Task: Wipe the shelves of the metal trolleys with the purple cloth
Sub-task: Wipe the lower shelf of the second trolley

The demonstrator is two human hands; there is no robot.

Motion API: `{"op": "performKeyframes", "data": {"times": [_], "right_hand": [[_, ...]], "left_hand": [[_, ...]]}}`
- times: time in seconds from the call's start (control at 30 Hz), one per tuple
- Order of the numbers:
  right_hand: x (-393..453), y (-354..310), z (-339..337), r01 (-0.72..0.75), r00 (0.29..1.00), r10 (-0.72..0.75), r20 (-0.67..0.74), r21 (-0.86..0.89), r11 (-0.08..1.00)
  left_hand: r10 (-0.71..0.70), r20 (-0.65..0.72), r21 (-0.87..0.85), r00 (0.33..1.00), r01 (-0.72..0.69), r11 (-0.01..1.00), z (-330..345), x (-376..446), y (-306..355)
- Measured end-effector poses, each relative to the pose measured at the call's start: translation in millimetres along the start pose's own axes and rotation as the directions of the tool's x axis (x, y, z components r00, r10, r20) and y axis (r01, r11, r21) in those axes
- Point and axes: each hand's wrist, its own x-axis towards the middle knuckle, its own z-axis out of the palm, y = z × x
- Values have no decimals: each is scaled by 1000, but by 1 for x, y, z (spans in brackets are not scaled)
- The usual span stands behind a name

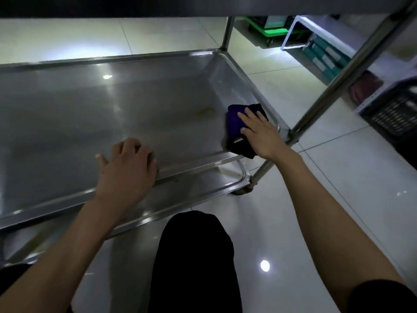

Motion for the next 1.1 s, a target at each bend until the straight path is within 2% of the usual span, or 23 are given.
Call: {"op": "performKeyframes", "data": {"times": [0.13, 0.27, 0.37, 0.47, 0.67, 0.8, 0.93, 1.1], "right_hand": [[10, 28, -14, -130, 991, 129, -20, -47, 990], [12, 29, -11, -136, 991, 136, -3, -78, 988], [16, 21, -7, -130, 991, 133, 27, -92, 987], [27, -12, 6, -60, 996, 67, 66, -103, 993], [47, -112, 43, 147, 989, -145, 42, -71, 987], [57, -156, 58, 240, 969, -236, 76, -44, 970], [66, -191, 71, 290, 954, -285, 91, -55, 955], [75, -239, 83, 367, 925, -361, 121, -28, 930]], "left_hand": [[5, -15, 2, 1000, -5, 1000, 2, 0, 0], [14, -28, -27, 1000, -15, 1000, 2, 0, -6], [28, 14, 54, 999, -29, 998, 3, 1, -12], [23, 17, 44, 1000, -23, 999, 1, 5, -13], [24, 17, 30, 1000, -25, 999, -5, 6, -23], [-16, 60, -154, 998, 25, 988, -17, 17, -58], [-4, 1, -63, 1000, 5, 998, -5, 6, -81], [-18, -64, -89, 998, 12, 996, 0, 8, -87]]}}
